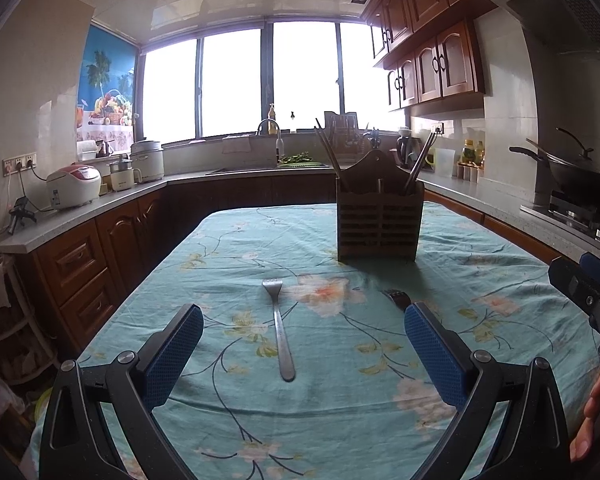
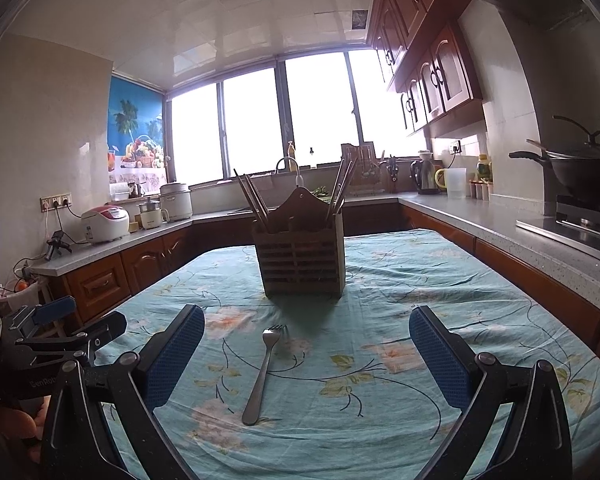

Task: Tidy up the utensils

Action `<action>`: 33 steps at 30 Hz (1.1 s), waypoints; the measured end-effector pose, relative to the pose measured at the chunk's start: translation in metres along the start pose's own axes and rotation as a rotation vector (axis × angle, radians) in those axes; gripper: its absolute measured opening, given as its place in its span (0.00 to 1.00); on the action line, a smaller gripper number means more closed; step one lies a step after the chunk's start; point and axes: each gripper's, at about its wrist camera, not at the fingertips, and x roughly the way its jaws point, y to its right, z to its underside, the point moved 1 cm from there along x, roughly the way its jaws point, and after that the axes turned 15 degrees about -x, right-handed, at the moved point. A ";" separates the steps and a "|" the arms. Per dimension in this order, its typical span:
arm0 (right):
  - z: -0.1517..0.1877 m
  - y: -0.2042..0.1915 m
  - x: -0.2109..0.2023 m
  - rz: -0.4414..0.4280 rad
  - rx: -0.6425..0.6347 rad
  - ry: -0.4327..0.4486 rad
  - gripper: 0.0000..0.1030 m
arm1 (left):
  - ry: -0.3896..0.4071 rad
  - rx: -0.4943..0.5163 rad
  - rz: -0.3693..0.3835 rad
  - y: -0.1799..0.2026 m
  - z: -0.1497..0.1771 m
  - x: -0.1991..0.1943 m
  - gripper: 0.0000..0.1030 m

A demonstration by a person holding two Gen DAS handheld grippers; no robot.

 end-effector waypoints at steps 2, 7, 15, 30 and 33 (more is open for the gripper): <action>-0.001 0.000 0.000 -0.001 0.001 -0.001 1.00 | -0.001 -0.001 0.001 0.000 0.000 0.000 0.99; -0.002 0.000 -0.001 0.001 0.002 -0.003 1.00 | 0.000 -0.001 -0.001 0.001 0.000 -0.001 0.99; -0.004 0.001 -0.001 -0.001 0.001 0.005 1.00 | 0.000 -0.004 -0.002 0.002 -0.001 -0.002 0.99; -0.012 0.000 -0.004 -0.011 0.001 0.027 1.00 | 0.002 -0.012 0.001 0.004 -0.002 -0.002 0.99; -0.014 -0.002 -0.004 -0.012 -0.003 0.027 1.00 | 0.001 -0.011 0.002 0.005 -0.001 -0.001 0.99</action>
